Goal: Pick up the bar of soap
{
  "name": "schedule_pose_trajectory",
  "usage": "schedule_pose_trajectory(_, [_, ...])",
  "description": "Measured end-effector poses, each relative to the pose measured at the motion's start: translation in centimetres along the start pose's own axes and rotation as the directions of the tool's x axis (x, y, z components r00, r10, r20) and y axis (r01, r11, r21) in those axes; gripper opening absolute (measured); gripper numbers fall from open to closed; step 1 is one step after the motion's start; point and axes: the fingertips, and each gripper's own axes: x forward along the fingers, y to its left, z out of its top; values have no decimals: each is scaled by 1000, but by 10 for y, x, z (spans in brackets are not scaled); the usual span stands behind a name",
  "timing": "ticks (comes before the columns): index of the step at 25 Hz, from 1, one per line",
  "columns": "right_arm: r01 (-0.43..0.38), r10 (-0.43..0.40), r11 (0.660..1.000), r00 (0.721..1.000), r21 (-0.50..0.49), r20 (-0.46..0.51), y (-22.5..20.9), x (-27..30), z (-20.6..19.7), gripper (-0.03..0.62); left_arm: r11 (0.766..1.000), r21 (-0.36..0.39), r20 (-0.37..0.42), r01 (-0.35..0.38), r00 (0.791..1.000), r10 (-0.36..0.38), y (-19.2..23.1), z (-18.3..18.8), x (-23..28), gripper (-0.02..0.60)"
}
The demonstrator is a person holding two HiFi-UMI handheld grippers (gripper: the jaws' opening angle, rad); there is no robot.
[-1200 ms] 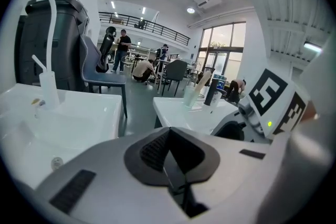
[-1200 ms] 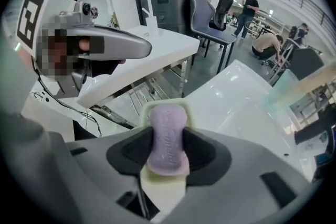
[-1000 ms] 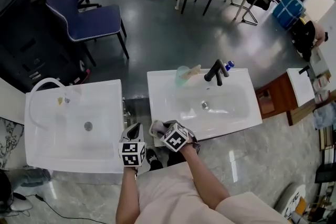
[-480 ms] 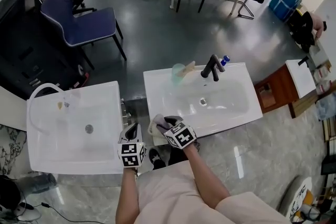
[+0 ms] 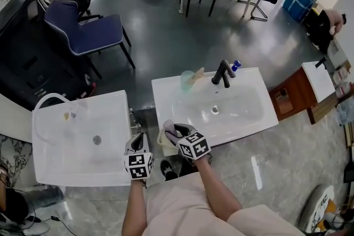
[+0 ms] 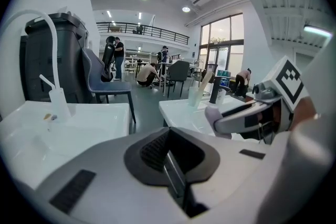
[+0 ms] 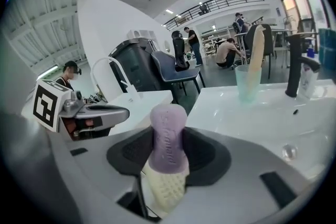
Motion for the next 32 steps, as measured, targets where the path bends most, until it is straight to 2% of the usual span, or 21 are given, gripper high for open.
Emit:
schedule_pose_trajectory(5, [-14, 6, 997, 994, 76, 110, -4, -6, 11, 183, 1000, 8, -2, 8, 1000, -8, -1, 2, 0, 5])
schedule_pose_trajectory(11, [-39, 19, 990, 990, 139, 143, -8, -14, 2, 183, 999, 14, -21, 33, 999, -33, -11, -3, 5, 5])
schedule_pose_trajectory(17, [-38, 23, 993, 991, 111, 134, -7, -18, 0, 183, 999, 22, -17, 46, 999, -45, -20, 3, 7, 5])
schedule_pose_trajectory(27, [-79, 66, 994, 985, 73, 162, -13, -35, 15, 183, 1000, -14, 3, -5, 1000, 5, -34, 12, 1, 5])
schedule_pose_trajectory(32, [-105, 87, 991, 976, 80, 200, -14, -51, 24, 183, 997, -66, 9, -43, 999, 44, -39, 15, -17, 5])
